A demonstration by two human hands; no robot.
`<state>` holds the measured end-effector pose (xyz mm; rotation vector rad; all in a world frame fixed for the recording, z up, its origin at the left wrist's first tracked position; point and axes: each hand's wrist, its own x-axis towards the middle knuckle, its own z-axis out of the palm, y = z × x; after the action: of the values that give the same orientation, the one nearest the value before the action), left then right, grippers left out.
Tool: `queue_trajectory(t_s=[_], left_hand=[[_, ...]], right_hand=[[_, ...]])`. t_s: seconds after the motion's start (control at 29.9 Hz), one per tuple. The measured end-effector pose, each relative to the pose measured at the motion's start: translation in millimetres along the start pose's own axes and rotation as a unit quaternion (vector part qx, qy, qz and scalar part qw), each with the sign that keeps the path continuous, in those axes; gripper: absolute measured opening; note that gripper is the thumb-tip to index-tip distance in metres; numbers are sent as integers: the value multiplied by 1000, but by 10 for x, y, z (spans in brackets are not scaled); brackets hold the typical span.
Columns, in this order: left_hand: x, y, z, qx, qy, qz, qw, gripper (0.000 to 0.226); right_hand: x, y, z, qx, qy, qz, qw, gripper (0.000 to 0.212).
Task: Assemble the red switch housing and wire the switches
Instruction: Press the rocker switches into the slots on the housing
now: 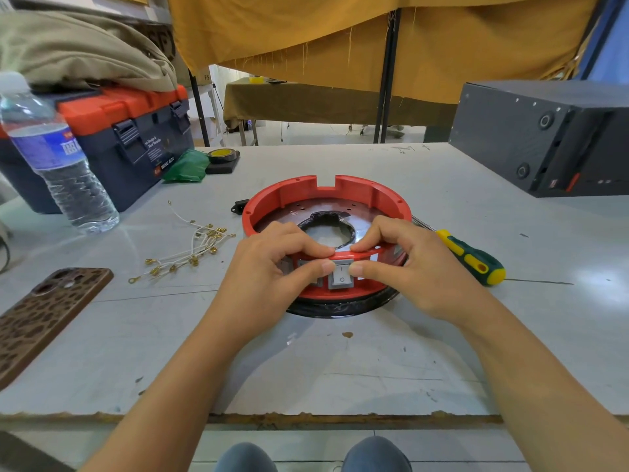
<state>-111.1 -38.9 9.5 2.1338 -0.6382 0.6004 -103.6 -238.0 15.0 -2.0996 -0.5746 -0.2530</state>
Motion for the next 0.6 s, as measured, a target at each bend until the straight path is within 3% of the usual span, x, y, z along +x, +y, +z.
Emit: queue_trajectory(t_s=[0.27,0.43,0.6], left_hand=[[-44,12,13,22,-5,11,1000,18],[-112,-22,-29,56,-54,26,997,30],[-114,-35,-2,73,-50,34,996,30]], right_hand=[[-11,19,8,-20,2,-10,1000,15],[-44,36,-26,-51,-21,-15,998,26],[-45,47,-7,-85,-24,-15,996,33]])
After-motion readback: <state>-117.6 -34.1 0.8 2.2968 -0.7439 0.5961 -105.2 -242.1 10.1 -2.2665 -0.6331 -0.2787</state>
